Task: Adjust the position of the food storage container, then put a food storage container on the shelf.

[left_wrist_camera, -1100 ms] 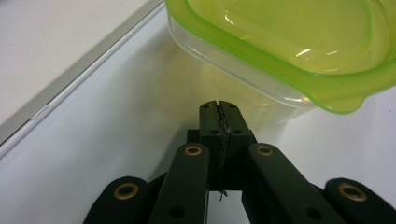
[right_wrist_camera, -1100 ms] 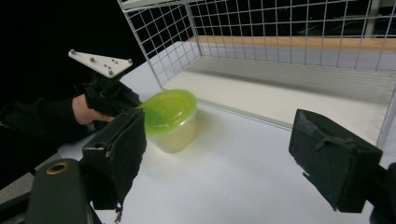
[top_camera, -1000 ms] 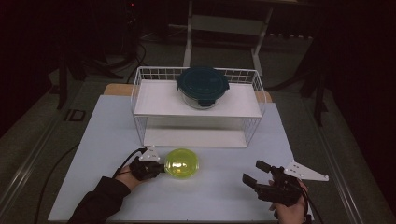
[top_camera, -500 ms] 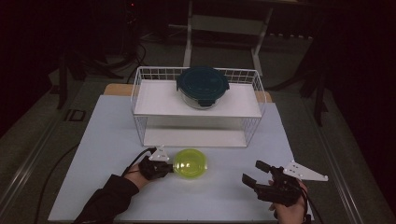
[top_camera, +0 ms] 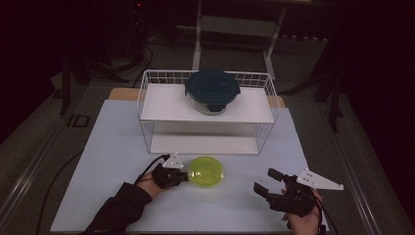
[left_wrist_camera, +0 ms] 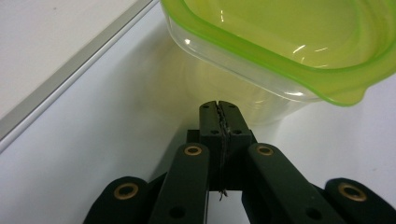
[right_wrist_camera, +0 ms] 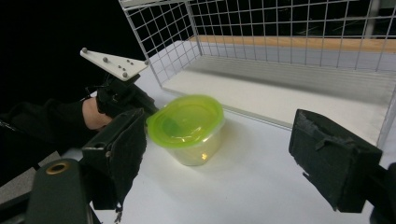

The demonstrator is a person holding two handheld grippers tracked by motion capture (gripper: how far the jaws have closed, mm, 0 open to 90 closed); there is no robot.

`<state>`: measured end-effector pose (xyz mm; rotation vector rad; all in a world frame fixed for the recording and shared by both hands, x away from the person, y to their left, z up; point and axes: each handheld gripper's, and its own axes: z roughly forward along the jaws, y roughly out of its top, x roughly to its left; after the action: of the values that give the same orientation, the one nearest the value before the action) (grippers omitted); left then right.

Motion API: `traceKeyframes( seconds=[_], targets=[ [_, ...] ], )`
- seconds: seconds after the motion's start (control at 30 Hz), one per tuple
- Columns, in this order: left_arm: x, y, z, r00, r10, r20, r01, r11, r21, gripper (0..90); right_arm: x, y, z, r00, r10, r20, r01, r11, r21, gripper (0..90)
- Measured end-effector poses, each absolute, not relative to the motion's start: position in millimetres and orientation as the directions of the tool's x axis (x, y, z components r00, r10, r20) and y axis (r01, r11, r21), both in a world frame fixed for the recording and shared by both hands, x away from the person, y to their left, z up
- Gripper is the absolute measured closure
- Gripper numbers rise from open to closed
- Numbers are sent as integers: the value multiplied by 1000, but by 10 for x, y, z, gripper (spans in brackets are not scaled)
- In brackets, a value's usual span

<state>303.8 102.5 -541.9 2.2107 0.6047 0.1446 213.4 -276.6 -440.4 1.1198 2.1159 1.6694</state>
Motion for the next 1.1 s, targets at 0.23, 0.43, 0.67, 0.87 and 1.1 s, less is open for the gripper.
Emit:
traceKeyframes(
  seconds=[0.23, 0.43, 0.67, 0.87, 1.1],
  targets=[
    [3027, 1083, -5369, 872, 480, -99, 382, -538, 752, 885, 2130, -2772, -4399, -681, 679, 274, 423, 61, 904, 184],
    [2986, 1264, -5236, 858, 503, -109, 391, -501, 772, 777, 2132, -2768, -4403, -681, 681, 271, 424, 65, 903, 184],
    [2902, 1518, -4974, 821, 537, -192, 448, -399, 800, 449, 2136, -2745, -4404, -692, 676, 252, 414, 86, 906, 205],
    [2808, 1612, -4802, 805, 555, -209, 468, -378, 798, 139, 2134, -2686, -4410, -708, 673, 214, 387, 115, 915, 182],
    [2677, 1549, -4533, 822, 528, -213, 419, -307, 855, 19, 2178, -2535, -4424, -721, 671, 174, 373, 163, 914, 152]
  ],
)
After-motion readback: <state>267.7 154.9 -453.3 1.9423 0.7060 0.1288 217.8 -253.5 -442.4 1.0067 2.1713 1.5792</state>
